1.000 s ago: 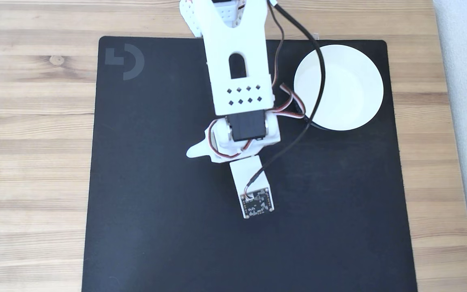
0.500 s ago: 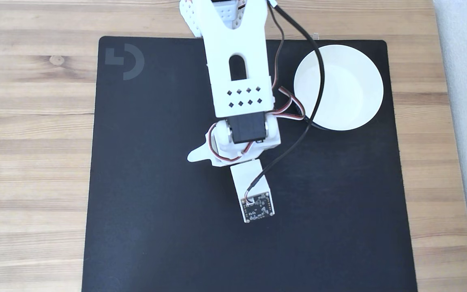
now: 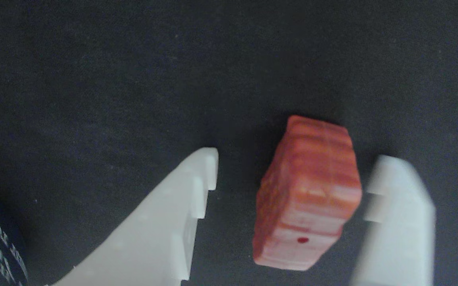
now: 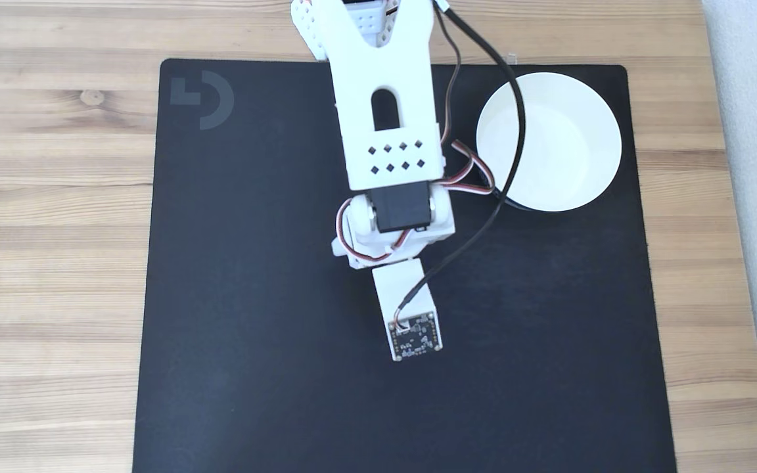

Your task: Pick up the toy and place it on the plate

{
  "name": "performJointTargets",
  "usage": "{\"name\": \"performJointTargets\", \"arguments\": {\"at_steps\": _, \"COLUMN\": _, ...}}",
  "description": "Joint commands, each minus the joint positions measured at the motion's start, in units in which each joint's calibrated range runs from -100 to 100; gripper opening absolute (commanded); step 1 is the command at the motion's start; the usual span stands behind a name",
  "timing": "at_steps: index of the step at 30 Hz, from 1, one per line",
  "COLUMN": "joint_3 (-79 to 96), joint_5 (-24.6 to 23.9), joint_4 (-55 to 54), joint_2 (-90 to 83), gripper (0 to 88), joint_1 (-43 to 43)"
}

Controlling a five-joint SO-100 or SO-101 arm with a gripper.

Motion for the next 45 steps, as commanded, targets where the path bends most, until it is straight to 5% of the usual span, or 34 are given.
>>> {"name": "performJointTargets", "arguments": {"at_steps": 1, "joint_3": -0.8, "joint_5": -2.3, "joint_4": -0.8, "joint_2": 0.7, "gripper": 2.2, "joint_1": 0.2}}
{"name": "performJointTargets", "arguments": {"at_steps": 22, "joint_3": -4.4, "joint_5": -1.5, "joint_4": -0.8, "joint_2": -0.5, "gripper": 2.6, "joint_1": -0.4}}
{"name": "performJointTargets", "arguments": {"at_steps": 31, "joint_3": -17.3, "joint_5": 10.2, "joint_4": -0.8, "joint_2": -2.3, "gripper": 2.6, "joint_1": -2.0}}
{"name": "performJointTargets", "arguments": {"at_steps": 45, "joint_3": -18.7, "joint_5": 18.1, "joint_4": 9.5, "joint_2": -27.0, "gripper": 2.6, "joint_1": -8.1}}
